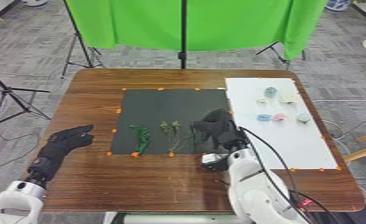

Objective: Arrange flowers

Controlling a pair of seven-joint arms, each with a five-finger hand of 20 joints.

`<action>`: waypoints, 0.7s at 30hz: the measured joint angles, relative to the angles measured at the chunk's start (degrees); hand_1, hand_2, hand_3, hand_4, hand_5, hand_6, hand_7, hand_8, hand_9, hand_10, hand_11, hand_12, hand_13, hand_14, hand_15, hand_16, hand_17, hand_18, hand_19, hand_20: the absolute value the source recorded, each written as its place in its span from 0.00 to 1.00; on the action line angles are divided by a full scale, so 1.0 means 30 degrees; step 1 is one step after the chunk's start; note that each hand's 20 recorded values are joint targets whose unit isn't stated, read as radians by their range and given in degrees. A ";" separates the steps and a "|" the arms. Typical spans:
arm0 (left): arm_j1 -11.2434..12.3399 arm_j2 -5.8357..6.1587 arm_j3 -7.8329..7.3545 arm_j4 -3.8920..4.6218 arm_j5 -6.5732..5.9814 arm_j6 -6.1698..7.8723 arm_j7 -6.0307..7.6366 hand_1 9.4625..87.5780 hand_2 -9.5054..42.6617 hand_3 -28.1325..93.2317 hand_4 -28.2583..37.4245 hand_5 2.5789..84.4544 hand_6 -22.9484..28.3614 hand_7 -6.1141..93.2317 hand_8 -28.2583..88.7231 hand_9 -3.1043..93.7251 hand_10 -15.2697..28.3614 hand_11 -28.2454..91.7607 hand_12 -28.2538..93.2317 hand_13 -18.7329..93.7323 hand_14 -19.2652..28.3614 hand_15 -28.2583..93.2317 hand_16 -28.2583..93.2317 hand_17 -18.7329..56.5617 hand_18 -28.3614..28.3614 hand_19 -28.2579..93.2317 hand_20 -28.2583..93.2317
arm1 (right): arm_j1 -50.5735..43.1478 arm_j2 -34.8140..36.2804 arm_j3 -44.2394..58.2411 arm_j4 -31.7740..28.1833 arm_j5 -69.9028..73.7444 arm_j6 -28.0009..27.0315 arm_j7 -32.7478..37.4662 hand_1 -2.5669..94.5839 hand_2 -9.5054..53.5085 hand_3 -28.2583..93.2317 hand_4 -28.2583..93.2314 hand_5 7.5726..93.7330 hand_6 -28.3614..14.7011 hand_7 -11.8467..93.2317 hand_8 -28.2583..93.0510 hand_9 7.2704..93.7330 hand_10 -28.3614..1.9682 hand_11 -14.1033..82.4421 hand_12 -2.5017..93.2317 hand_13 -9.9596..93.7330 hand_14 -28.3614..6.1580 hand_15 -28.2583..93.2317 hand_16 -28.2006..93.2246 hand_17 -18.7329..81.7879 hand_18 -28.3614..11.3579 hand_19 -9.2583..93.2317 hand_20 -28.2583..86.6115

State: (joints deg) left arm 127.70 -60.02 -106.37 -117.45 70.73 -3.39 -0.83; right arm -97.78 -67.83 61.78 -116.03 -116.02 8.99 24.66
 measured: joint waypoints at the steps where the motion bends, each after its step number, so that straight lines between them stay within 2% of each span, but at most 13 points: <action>1: -0.0012 0.0000 0.0008 0.0002 0.0008 -0.0004 0.0000 0.27 0.30 0.75 0.11 0.51 0.57 0.15 0.19 0.50 0.69 0.39 0.31 0.50 0.79 0.37 0.22 0.34 0.74 0.37 0.36 | 0.0007 0.0185 -0.0027 -0.0141 0.0408 -0.0723 -0.0374 0.33 0.21 0.77 0.15 0.76 0.56 0.35 0.17 0.88 0.45 0.29 0.20 1.00 0.78 0.77 0.41 0.92 0.44 1.00 0.70; 4: -0.0067 0.0000 0.0025 0.0011 0.0034 -0.0009 0.0001 0.27 0.30 0.75 0.11 0.51 0.57 0.15 0.19 0.50 0.69 0.39 0.31 0.50 0.79 0.37 0.22 0.34 0.74 0.37 0.36 | 0.0052 0.0470 -0.0147 -0.0205 0.0757 -0.2817 -0.0850 0.32 0.24 0.77 0.14 0.74 0.58 0.34 0.17 0.84 0.45 0.27 0.19 1.00 0.78 0.78 0.41 0.91 0.43 1.00 0.71; 7: -0.0106 0.0000 0.0026 0.0013 0.0061 -0.0012 0.0004 0.27 0.30 0.75 0.11 0.51 0.57 0.15 0.19 0.50 0.69 0.39 0.31 0.50 0.79 0.37 0.22 0.34 0.74 0.37 0.36 | 0.0118 0.0715 -0.0457 -0.0089 0.0761 -0.3691 -0.0861 0.31 0.25 0.77 0.14 0.73 0.59 0.33 0.17 0.83 0.47 0.27 0.18 1.00 0.78 0.78 0.41 0.91 0.42 1.00 0.73; 21: -0.0097 -0.0065 0.0014 0.0013 0.0086 -0.0012 0.0024 0.27 0.30 0.75 0.11 0.51 0.57 0.15 0.19 0.50 0.69 0.39 0.31 0.50 0.79 0.37 0.22 0.34 0.74 0.37 0.36 | 0.0213 0.1668 -0.0884 0.0657 -0.0154 -0.3019 -0.0544 0.29 0.25 0.77 0.14 0.74 0.61 0.34 0.17 0.84 0.47 0.27 0.18 1.00 0.78 0.78 0.42 0.90 0.40 1.00 0.75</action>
State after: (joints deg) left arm 127.41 -60.21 -106.33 -117.41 70.98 -3.42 -0.76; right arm -97.14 -62.82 59.13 -114.06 -116.48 -0.07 23.02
